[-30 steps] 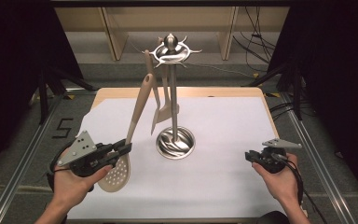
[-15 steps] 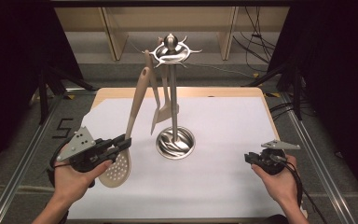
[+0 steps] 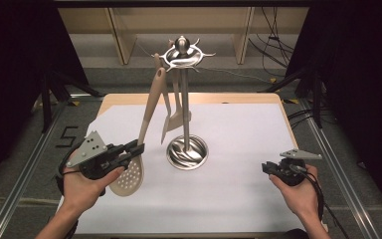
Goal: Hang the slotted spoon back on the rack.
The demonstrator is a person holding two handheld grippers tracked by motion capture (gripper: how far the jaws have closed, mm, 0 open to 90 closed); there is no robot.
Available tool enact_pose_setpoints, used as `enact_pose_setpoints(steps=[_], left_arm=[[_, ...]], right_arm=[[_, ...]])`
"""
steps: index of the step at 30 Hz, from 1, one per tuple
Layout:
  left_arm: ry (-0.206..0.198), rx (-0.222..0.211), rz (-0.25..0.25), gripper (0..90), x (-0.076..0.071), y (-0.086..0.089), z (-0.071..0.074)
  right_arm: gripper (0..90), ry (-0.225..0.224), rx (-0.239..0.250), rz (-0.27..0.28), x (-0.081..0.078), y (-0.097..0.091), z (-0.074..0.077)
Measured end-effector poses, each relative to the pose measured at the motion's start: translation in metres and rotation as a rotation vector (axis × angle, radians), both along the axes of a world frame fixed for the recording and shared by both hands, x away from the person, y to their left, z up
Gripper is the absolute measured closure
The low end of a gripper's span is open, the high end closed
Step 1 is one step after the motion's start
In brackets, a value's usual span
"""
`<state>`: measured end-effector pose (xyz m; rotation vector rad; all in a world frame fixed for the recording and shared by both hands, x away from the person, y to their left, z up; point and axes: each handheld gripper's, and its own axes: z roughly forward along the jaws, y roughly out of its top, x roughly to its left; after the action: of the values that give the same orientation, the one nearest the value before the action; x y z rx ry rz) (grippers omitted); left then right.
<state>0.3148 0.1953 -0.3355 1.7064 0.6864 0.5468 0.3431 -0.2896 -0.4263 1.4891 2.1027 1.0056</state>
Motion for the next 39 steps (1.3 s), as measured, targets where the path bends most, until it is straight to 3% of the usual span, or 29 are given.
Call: enact_pose_setpoints(steps=[3,4,6,7,9,30,31,33,35,36,39], left_arm=[[0.0,0.0,0.006,78.2,0.001,0.0,-0.001],[-0.002,0.006,0.005,78.2,0.002,-0.001,0.0],[-0.001,0.004,0.002,78.2,0.002,-0.002,0.0],[-0.002,0.004,0.0,78.2,0.002,-0.002,0.0],[-0.003,0.008,0.003,78.2,0.003,-0.003,0.001],[0.0,0.019,0.023,78.1,0.015,-0.015,-0.004],[0.001,0.022,0.025,78.0,0.016,-0.016,-0.004],[0.003,0.022,0.026,78.0,0.017,-0.018,-0.005],[0.002,0.021,0.029,78.0,0.019,-0.021,-0.006],[0.008,0.022,0.032,78.0,0.02,-0.022,-0.007],[0.013,0.019,0.03,77.9,0.023,-0.027,-0.008]], right_arm=[[75.6,-0.007,0.034,0.027,0.001,0.001,-0.002],[75.6,-0.003,0.007,0.004,0.0,0.0,0.0],[75.7,-0.004,0.009,0.005,0.0,0.0,0.0],[75.7,0.018,0.036,-0.013,-0.002,0.003,0.0],[75.8,-0.007,0.002,0.003,-0.001,0.0,0.001],[76.5,0.01,0.028,-0.01,-0.002,0.001,0.001],[76.5,-0.008,0.008,0.003,-0.001,0.0,0.001],[76.5,-0.003,0.023,0.005,-0.001,0.001,0.0],[76.5,-0.011,0.004,0.001,-0.002,-0.001,0.002],[76.5,0.017,0.032,-0.019,-0.003,0.002,0.002],[76.4,0.021,0.028,-0.013,-0.004,0.001,0.001]])
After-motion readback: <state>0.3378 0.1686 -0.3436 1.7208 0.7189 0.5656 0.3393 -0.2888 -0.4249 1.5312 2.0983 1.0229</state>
